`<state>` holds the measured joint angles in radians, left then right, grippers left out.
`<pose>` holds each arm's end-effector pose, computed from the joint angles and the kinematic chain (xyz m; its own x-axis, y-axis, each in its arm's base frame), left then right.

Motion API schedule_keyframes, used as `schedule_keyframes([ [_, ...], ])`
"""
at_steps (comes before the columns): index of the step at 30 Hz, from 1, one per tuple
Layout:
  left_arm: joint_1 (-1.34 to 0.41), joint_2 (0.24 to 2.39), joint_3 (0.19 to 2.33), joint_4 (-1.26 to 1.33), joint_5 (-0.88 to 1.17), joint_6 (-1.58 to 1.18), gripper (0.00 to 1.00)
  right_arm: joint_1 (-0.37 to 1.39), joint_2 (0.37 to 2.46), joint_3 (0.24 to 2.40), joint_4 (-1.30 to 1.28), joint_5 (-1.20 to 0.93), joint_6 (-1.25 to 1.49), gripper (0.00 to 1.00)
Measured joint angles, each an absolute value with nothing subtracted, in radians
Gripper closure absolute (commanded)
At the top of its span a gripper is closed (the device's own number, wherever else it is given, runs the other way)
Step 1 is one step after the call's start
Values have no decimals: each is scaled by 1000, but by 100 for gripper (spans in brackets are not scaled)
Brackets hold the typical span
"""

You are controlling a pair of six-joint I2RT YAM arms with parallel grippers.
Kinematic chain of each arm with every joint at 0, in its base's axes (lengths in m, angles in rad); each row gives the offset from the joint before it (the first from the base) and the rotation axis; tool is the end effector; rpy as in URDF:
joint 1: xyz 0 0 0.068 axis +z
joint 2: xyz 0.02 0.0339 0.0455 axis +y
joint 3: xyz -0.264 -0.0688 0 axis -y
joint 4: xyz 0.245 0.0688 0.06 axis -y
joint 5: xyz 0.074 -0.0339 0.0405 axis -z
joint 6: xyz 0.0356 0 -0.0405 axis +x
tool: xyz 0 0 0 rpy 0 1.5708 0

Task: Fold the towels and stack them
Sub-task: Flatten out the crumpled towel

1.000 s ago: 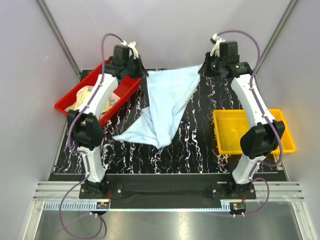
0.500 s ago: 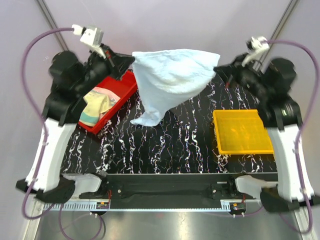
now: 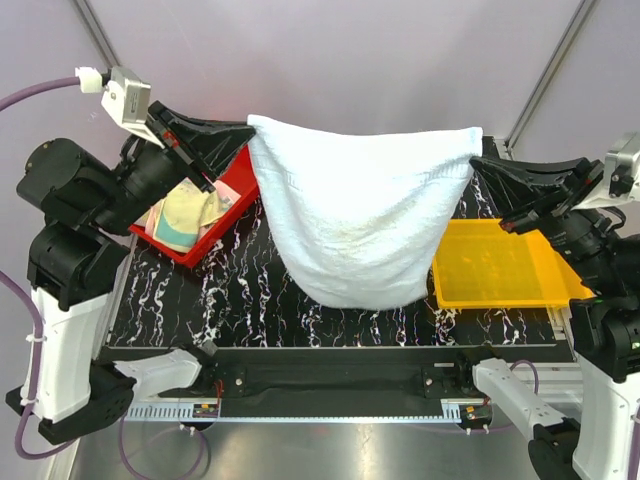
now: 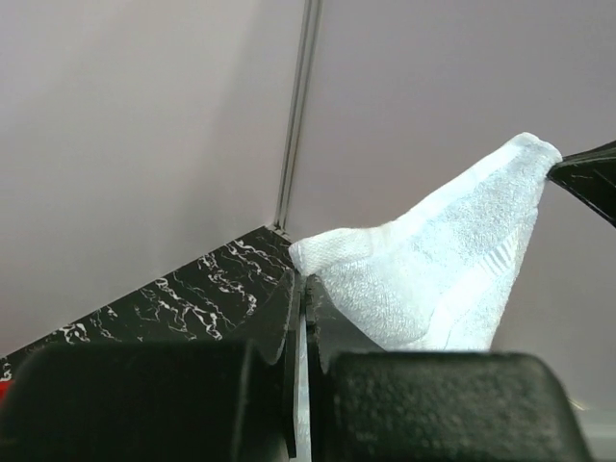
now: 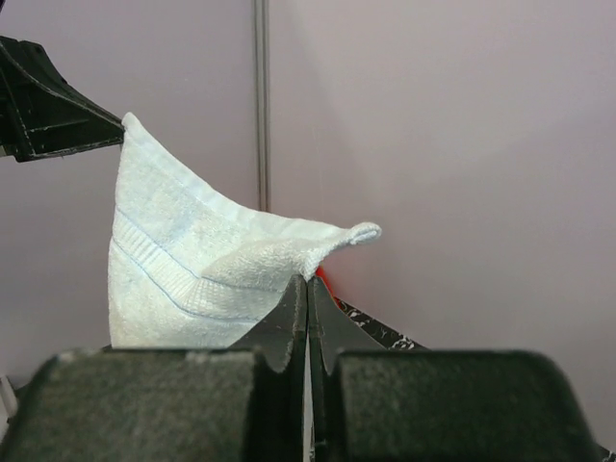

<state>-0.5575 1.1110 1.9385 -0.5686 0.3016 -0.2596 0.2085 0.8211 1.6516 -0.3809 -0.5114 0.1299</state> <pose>0.1038 -0.0771 0.5987 0.0177 -0.2999 -0.9538 0.7795 0.6015 -0.1746 0.0509 0.0286 0.5737 0.3424 0.1879 -0.9206 -0.6617 0.7439 -0.0942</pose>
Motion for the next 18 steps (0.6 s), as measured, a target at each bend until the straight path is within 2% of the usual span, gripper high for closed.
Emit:
schedule_keyframes([
  [5,-558,1178,2016,-585,267,-247,100,208,865,1671,-335,-483,123,100],
  [10,-525,1294,2057,-575,200,-207,100,208,957,1597,-242,-377,79,100],
  [14,-396,1504,2128,-505,205,-228,100,184,1178,1601,-135,-308,25,100],
  [18,-313,1784,2223,-427,222,-255,100,95,1499,1659,-41,-348,44,100],
])
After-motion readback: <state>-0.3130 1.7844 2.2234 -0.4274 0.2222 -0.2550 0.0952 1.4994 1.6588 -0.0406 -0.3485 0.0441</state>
